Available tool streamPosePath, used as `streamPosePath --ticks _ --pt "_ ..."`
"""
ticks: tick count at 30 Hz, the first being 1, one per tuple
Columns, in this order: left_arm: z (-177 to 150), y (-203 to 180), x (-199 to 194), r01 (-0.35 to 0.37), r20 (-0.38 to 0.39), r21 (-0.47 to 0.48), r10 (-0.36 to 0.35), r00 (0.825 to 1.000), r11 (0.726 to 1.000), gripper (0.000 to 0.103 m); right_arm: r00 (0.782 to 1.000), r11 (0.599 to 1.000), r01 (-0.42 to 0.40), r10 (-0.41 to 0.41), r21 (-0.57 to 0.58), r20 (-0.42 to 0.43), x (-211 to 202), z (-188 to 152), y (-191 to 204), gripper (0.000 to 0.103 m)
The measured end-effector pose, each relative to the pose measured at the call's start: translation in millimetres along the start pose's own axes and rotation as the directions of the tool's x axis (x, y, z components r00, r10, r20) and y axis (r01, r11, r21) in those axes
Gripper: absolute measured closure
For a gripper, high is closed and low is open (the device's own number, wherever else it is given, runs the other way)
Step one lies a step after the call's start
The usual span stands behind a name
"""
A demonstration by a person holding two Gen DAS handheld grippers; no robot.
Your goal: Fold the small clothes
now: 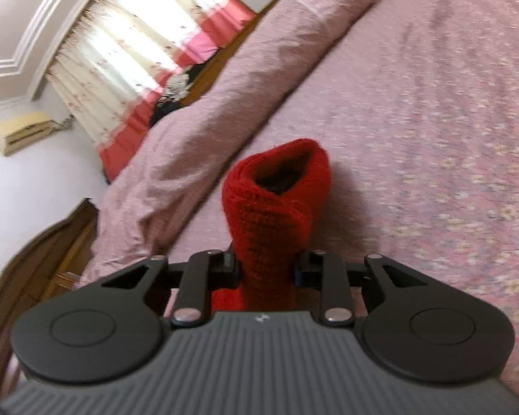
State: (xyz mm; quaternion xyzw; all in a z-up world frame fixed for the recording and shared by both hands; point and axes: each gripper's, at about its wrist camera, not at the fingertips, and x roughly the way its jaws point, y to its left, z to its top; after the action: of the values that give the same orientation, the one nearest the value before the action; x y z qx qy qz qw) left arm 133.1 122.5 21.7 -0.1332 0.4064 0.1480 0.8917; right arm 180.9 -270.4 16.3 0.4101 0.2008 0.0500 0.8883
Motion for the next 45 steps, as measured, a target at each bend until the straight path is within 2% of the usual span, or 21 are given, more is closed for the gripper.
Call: streamPosePath --ticks 11,23,30,35,38,41,43,45 --pt "3.8 26.3 8.1 -0.020 -0.005 -0.045 0.020 1.000 0.999 0.031 0.994 0.986 -0.106 0.103 -0.132 -0.030 11.6 5.1 54.1 0.077" --pt "8.3 37.0 11.5 -0.004 -0.001 -0.061 0.004 1.000 0.998 0.031 0.980 0.951 -0.187 0.163 -0.247 -0.115 43.6 -21.9 112.9 0.078" --pt "10.4 45.3 12.0 0.001 0.005 -0.086 -0.001 1.000 0.996 0.031 0.966 0.915 -0.223 0.160 -0.335 -0.204 62.1 -55.5 135.8 0.078" --pt "9.1 50.1 11.9 0.005 0.004 -0.099 -0.005 1.000 0.995 0.031 0.952 0.859 -0.237 0.112 -0.454 -0.286 76.6 -86.4 143.4 0.078" --pt "9.2 52.9 13.0 0.007 0.000 -0.107 -0.007 1.000 0.994 0.031 0.948 0.841 -0.248 0.108 -0.480 -0.300 78.6 -94.6 142.7 0.078" --pt "9.5 55.7 13.8 0.009 0.001 -0.111 -0.009 1.000 0.994 0.031 0.946 0.845 -0.254 0.116 -0.471 -0.302 80.7 -91.6 143.2 0.078" --pt "9.9 57.8 14.0 0.009 0.002 -0.114 -0.008 1.000 0.993 0.031 0.948 0.847 -0.258 0.131 -0.464 -0.289 78.4 -87.1 146.7 0.079" --pt "10.8 60.3 13.9 0.007 0.005 -0.118 -0.007 1.000 0.993 0.031 0.953 0.833 -0.262 0.143 -0.486 -0.269 77.8 -87.1 157.9 0.079"
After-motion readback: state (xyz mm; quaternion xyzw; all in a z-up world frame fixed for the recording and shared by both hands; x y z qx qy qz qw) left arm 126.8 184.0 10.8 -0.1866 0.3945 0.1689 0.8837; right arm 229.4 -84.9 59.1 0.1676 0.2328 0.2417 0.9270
